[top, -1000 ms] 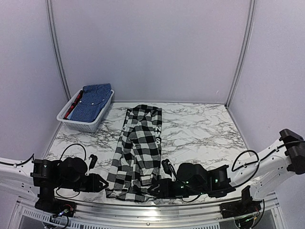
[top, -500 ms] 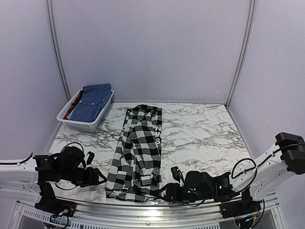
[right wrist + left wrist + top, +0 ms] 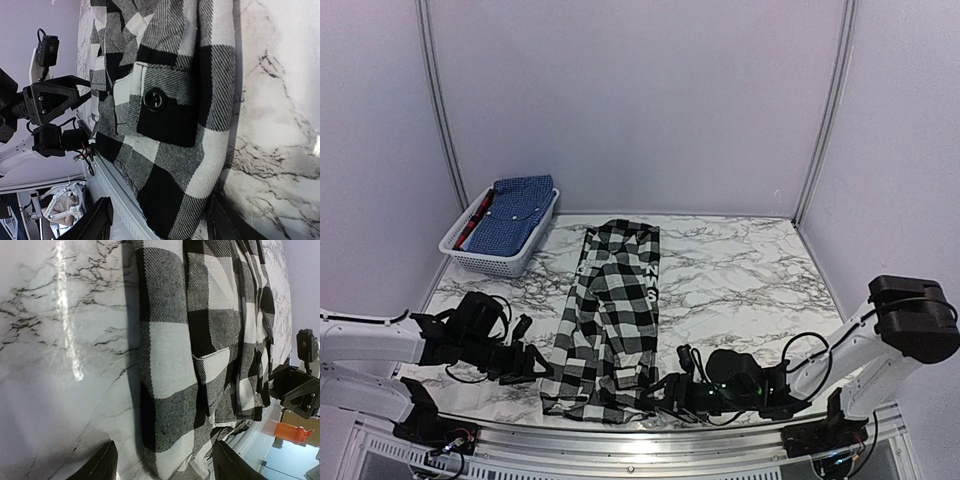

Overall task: Fold and stack the long sleeve shirts
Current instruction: Pick up the rectangle-folded shirt from the center of the board.

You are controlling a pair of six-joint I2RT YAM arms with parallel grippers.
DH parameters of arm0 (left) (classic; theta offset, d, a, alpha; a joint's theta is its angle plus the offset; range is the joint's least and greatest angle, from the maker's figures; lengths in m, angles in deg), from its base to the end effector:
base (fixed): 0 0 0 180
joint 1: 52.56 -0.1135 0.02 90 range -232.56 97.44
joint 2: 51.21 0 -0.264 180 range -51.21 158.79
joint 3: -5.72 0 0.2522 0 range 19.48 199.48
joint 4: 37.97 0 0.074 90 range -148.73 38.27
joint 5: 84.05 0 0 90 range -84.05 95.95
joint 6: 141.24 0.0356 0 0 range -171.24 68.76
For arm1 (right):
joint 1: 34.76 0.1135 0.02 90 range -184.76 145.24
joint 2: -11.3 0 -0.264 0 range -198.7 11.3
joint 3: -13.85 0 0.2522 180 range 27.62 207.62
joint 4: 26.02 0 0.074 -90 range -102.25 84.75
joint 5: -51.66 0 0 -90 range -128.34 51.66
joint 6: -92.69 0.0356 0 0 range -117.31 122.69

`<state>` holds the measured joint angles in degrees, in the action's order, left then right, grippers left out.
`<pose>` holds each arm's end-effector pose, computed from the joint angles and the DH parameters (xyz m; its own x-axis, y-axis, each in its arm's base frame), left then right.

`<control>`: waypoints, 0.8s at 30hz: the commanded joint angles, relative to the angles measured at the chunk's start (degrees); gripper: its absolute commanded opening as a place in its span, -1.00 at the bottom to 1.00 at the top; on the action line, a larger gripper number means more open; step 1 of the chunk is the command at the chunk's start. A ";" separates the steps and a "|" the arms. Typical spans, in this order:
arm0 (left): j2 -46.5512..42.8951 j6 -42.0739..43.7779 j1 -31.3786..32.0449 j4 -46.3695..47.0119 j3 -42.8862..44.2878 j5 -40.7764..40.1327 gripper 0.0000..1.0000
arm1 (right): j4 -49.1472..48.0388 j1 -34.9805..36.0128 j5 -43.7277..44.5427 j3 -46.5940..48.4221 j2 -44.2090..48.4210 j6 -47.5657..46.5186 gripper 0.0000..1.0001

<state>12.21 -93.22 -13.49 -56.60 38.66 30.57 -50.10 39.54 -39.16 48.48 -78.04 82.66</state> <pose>0.1373 -0.1305 0.1413 -0.9612 -0.0029 -0.2760 0.1908 0.7156 -0.6720 0.0690 0.2475 0.1158 -0.9752 0.1693 -0.1427 -0.0325 0.5280 0.8486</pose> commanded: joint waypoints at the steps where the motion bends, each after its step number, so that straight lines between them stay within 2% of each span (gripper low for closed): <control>1: 4.78 1.89 -1.37 1.85 0.34 3.30 0.35 | -8.60 -1.89 -2.53 -0.87 -2.89 2.97 0.24; 8: 12.09 1.74 -1.80 4.17 2.30 4.14 0.33 | -11.98 -4.42 -2.50 -2.08 -3.86 3.90 0.24; 24: 20.18 -0.92 -1.89 10.90 3.67 7.56 -0.03 | -26.09 -7.99 -8.14 -0.15 -15.11 6.41 0.15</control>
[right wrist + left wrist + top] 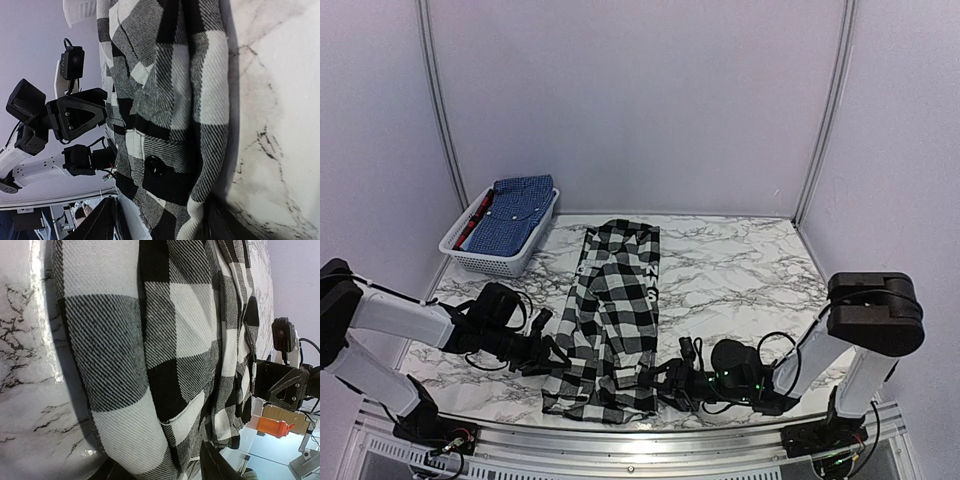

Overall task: Fold and stack the long sleeve shirts
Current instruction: Pick up the rectangle-folded shirt from the center of the board.

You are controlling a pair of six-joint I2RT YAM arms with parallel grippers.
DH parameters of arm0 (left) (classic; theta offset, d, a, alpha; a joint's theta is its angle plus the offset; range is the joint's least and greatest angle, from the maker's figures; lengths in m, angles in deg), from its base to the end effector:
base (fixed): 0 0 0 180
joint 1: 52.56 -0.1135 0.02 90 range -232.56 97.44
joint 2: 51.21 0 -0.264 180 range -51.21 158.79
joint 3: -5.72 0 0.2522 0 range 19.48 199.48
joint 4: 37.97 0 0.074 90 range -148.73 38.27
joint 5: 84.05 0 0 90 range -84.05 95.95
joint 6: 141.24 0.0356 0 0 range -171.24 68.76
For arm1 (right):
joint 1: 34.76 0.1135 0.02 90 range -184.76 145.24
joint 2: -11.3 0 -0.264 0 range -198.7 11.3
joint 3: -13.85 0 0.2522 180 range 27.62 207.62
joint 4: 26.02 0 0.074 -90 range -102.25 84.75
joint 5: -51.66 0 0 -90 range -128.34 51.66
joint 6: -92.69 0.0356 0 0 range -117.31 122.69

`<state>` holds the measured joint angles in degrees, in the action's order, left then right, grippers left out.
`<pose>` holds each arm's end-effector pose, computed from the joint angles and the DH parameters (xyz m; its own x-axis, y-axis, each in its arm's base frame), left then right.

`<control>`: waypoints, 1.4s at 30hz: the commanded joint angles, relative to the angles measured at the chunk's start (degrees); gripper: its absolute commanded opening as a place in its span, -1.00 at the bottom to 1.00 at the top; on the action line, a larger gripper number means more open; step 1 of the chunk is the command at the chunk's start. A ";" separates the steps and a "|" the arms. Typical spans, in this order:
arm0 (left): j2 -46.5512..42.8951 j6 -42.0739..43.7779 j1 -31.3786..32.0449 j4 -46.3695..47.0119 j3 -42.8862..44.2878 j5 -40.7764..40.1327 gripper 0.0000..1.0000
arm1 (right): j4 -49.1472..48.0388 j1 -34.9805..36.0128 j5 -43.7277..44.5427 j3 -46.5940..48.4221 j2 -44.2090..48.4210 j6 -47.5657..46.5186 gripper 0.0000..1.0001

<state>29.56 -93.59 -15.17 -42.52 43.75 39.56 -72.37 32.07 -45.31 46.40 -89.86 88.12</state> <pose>0.1733 -0.1573 0.1268 -0.9731 0.0376 -0.2273 0.2009 0.6211 -0.7575 0.1000 0.2447 0.0963 -0.9656 0.2586 -0.0279 0.0723 0.3700 0.9262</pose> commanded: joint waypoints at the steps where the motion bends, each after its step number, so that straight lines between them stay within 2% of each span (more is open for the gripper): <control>1: 2.84 -0.69 -0.23 -3.11 -1.38 -1.36 -0.06 | -4.69 -0.53 -2.20 2.17 -3.97 1.23 0.13; 11: 2.91 -2.04 -0.21 -1.55 -1.18 0.15 -0.44 | -8.18 -2.05 -2.24 1.40 -3.68 2.32 -0.08; 16: 2.41 -2.55 -0.21 -1.35 -0.98 0.40 -0.55 | -6.00 -2.23 -2.88 3.70 -3.78 1.96 -0.18; 19: 2.13 -2.80 -0.17 -1.30 -1.07 0.52 -0.56 | -7.44 -2.24 -2.07 1.96 -3.25 3.37 -0.21; 23: 1.80 -2.84 -0.19 -1.34 -1.07 0.32 -0.57 | -0.10 -2.23 -0.01 -0.47 0.68 3.54 -0.20; 28: 1.68 -2.87 -0.21 -1.36 -0.98 0.32 -0.57 | 8.70 -2.23 -0.19 2.88 1.26 1.04 -0.20; 30: 1.52 -2.89 -0.21 -1.38 -0.95 0.36 -0.57 | 5.85 -2.23 -1.00 3.69 -0.94 1.63 -0.20; 37: 1.21 -3.01 -0.21 -1.48 -1.07 0.23 -0.58 | -14.17 -2.29 -0.98 -0.51 -9.88 7.91 -0.25; 42: 0.99 -2.93 -0.20 -1.48 -0.93 0.40 -0.60 | -17.22 -2.30 -1.54 1.10 -12.79 8.86 -0.27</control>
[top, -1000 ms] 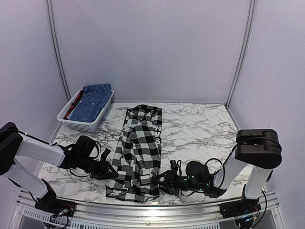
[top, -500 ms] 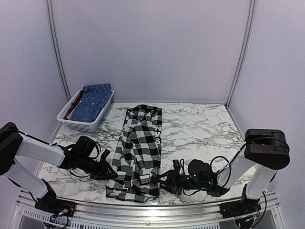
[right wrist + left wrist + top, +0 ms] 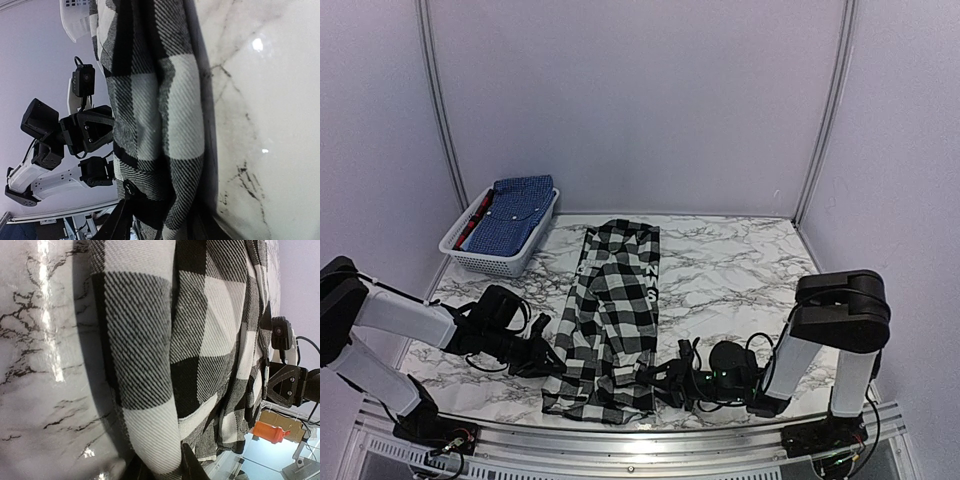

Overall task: Fold and stack the long sleeve shirts
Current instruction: Pick up the rectangle-folded shirt from the center of the board.

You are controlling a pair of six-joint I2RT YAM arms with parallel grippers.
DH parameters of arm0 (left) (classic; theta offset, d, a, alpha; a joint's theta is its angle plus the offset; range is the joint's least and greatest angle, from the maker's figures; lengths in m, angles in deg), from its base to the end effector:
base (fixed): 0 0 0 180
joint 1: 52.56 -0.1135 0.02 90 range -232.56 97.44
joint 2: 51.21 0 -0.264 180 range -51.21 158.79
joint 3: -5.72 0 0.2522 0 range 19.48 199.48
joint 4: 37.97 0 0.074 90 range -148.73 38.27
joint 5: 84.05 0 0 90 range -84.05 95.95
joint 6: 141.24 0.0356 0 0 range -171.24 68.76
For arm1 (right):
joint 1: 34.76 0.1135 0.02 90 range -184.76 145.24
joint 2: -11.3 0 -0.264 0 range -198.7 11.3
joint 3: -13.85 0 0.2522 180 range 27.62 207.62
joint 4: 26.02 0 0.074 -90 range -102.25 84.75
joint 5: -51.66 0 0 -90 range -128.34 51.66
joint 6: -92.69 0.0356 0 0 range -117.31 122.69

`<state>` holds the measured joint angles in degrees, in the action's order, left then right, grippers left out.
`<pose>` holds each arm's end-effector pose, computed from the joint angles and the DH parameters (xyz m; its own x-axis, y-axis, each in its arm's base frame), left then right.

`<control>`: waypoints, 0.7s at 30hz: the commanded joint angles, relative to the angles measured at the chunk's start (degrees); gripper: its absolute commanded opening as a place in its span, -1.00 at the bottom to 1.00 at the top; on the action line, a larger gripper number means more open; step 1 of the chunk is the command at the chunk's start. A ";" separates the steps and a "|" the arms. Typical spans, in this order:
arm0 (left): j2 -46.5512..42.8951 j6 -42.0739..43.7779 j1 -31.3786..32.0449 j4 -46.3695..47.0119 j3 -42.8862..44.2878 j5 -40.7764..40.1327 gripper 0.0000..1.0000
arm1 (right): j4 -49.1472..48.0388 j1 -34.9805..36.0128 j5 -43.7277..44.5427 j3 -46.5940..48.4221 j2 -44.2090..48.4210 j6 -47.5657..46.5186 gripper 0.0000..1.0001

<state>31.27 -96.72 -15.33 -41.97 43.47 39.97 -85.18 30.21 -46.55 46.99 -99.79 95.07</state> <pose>0.1734 -0.1568 0.1199 -0.9867 0.0075 -0.1627 0.1309 0.6304 -0.7652 0.1101 0.2478 0.0780 -0.9475 0.3081 0.0853 0.1758 0.2793 0.9440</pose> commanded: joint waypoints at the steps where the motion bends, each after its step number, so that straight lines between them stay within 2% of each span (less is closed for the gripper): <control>1: -0.74 0.14 -0.06 -2.09 -0.68 -0.01 -0.62 | -4.51 -0.39 -0.27 0.83 -2.97 1.93 -0.29; 6: -1.19 0.05 -0.04 -2.02 -0.61 -0.01 -0.69 | -2.91 -0.48 0.59 0.53 -0.86 1.35 -0.45; 12: -3.08 -0.04 -0.05 -2.24 0.52 0.92 -0.84 | 1.48 -0.55 0.35 1.56 2.55 -0.25 -0.82; 15: -4.22 -0.18 0.01 -2.68 1.24 1.40 -0.98 | 1.32 -0.63 0.00 2.35 2.99 -0.28 -1.00; 21: -6.48 -1.54 -0.06 -3.05 2.97 2.28 -1.00 | 3.52 -0.96 -0.14 3.94 5.76 -0.98 -1.00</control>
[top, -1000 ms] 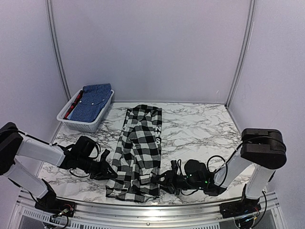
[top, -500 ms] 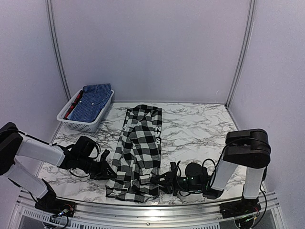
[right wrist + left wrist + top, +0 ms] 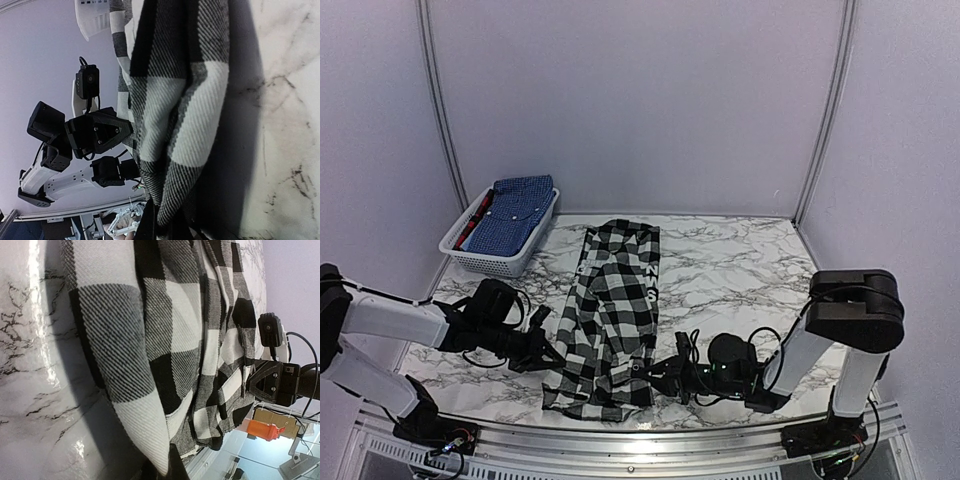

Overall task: Fold and stack the long sleeve shirts
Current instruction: Pick up the rectangle-folded shirt from the center of the board, then fold the rectangle-folded shirt at the center of the board.

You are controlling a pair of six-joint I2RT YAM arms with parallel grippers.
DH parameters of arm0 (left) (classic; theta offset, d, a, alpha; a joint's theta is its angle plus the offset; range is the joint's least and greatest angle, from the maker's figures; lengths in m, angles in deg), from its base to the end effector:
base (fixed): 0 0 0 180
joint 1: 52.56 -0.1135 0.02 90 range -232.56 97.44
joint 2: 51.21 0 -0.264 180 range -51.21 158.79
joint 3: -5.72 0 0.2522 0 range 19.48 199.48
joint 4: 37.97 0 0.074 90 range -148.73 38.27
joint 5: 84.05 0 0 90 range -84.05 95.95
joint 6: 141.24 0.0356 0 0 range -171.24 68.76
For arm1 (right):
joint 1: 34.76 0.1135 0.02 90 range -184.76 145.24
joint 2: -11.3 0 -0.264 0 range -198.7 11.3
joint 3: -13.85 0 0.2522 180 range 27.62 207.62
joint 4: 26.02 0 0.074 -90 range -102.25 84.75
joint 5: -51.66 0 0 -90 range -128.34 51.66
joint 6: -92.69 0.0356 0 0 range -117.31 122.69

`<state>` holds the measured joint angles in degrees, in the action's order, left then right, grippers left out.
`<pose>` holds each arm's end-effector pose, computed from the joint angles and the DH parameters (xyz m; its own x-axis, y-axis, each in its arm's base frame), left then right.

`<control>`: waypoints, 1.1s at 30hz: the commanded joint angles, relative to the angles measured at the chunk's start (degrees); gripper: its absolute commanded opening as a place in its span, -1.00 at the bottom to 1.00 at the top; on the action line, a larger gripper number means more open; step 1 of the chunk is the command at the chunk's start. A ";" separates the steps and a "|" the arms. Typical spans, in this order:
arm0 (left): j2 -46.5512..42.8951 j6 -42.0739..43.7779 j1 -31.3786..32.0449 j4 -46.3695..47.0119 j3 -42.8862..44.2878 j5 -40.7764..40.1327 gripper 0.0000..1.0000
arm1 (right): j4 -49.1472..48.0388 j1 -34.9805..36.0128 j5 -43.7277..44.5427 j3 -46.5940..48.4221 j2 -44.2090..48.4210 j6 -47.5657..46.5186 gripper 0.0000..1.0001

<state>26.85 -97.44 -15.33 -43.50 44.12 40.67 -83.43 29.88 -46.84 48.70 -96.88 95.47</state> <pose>0.1727 -0.1567 0.1376 -0.9806 0.0000 -0.1961 0.1577 0.5947 -0.7883 0.1151 0.2550 0.0928 -0.9478 0.3068 0.0871 0.1636 0.2333 0.9585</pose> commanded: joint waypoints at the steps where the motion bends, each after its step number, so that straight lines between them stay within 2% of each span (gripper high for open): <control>1: -2.46 -1.37 -0.06 -1.49 2.72 1.77 -1.00 | 2.81 -0.70 0.14 2.66 3.77 -1.67 -1.00; 9: -4.84 -6.32 -0.85 0.28 6.99 3.03 -1.00 | 12.83 -3.89 -1.06 5.92 10.44 -5.55 -1.00; 16: -2.03 -10.66 -4.70 2.94 11.26 3.79 -1.00 | 16.52 -9.68 -4.58 8.83 11.77 -8.60 -1.00; 26: 10.10 -12.22 -11.89 5.23 22.08 4.99 -1.00 | 17.87 -18.35 -10.77 16.51 6.08 -10.87 -1.00; 33: 22.21 -12.86 -13.94 7.28 29.95 5.82 -1.00 | 17.24 -23.14 -14.61 22.16 -1.51 -11.24 -1.00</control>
<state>44.47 -109.94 -28.33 -38.87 70.46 45.66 -66.60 8.99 -58.14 67.67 -94.48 85.39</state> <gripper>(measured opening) 0.007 0.004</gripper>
